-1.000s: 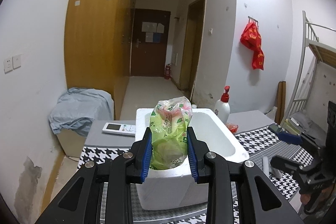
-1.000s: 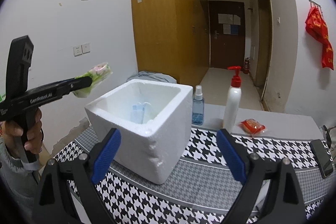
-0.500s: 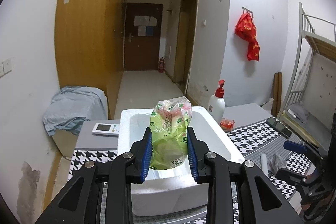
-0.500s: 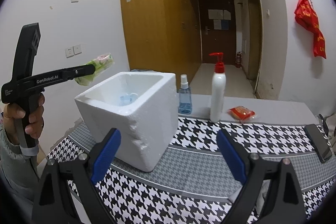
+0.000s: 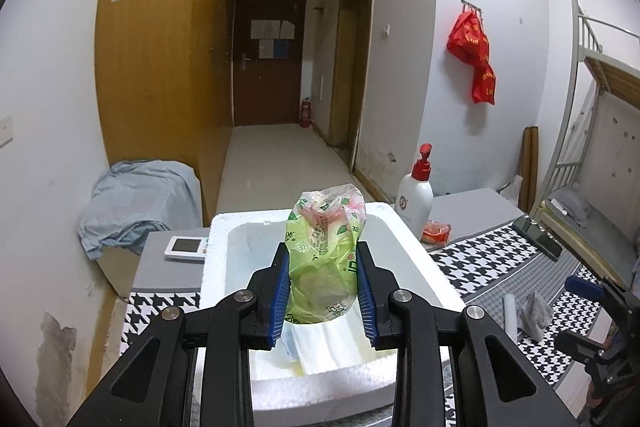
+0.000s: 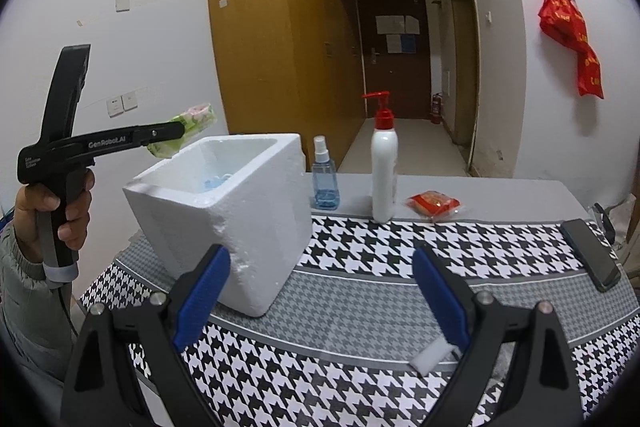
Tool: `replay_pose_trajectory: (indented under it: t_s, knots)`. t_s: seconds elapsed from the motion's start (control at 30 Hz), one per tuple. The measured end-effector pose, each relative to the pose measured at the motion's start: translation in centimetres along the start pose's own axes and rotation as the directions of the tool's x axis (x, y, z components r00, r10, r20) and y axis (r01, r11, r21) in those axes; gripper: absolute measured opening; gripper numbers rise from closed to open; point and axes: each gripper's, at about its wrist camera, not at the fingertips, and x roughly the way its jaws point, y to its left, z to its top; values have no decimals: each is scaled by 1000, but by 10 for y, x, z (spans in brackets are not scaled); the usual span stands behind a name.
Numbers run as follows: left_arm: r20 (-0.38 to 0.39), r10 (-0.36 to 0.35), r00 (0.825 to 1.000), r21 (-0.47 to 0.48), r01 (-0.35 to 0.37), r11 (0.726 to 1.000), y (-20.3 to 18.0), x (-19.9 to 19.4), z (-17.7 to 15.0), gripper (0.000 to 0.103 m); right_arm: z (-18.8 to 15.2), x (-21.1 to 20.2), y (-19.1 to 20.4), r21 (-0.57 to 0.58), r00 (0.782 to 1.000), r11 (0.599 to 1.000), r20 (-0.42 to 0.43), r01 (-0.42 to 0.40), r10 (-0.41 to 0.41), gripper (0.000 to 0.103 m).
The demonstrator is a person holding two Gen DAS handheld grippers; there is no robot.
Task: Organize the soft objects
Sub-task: 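Lower the green snack packet into the foam box and open the left tool, then move both tools from the box toward the white foam roll and grey sock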
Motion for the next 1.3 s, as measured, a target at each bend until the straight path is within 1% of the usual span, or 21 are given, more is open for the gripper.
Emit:
replay_pose_trajectory:
  t_s: [0.07,0.1,0.13,0.17,0.2,0.23,0.27,0.33,0.4,0.6,0.93,1.07,1.3]
  knots:
    - [-5,5,1000,-1,-5,1000,-1,4,1,38,-1,-2,-3,4,1000,1000,1,6,-6,95]
    - [-7,7,1000,-3,-7,1000,-1,5,2,47,-1,-3,-4,7,1000,1000,2,9,-9,95]
    - [-5,11,1000,-4,-11,1000,-2,6,2,59,-2,-4,-6,10,1000,1000,3,11,-11,95]
    - [1,15,1000,-6,-15,1000,-2,5,3,64,-2,-4,-7,12,1000,1000,4,14,-14,95]
    - [9,17,1000,-7,-17,1000,-3,5,3,73,-2,-4,-8,16,1000,1000,5,16,-16,95]
    - [18,14,1000,-7,-14,1000,-3,4,4,79,-2,-5,-9,18,1000,1000,5,17,-17,95]
    - [24,11,1000,-6,-11,1000,-4,3,4,82,-2,-5,-10,20,1000,1000,6,17,-17,95]
    - [35,16,999,-7,-16,1000,-5,1,4,94,-2,-5,-11,23,1000,1000,6,18,-18,95]
    - [46,26,999,-4,-26,1000,-6,-2,3,99,-3,-6,-12,26,1000,1000,7,17,-17,95]
    - [65,34,997,-2,-34,999,-11,-15,0,102,-3,-11,-13,31,1000,999,18,13,-13,95]
    - [101,40,994,16,-42,999,-22,-42,-4,102,-3,-29,-7,27,999,1000,51,10,-11,95]
    - [117,31,993,8,-32,999,-25,-55,-6,102,-4,-39,-3,20,998,1000,65,10,-11,95]
    - [146,27,989,25,-31,999,-37,-77,-12,102,-6,-60,2,11,995,1000,95,12,-13,95]
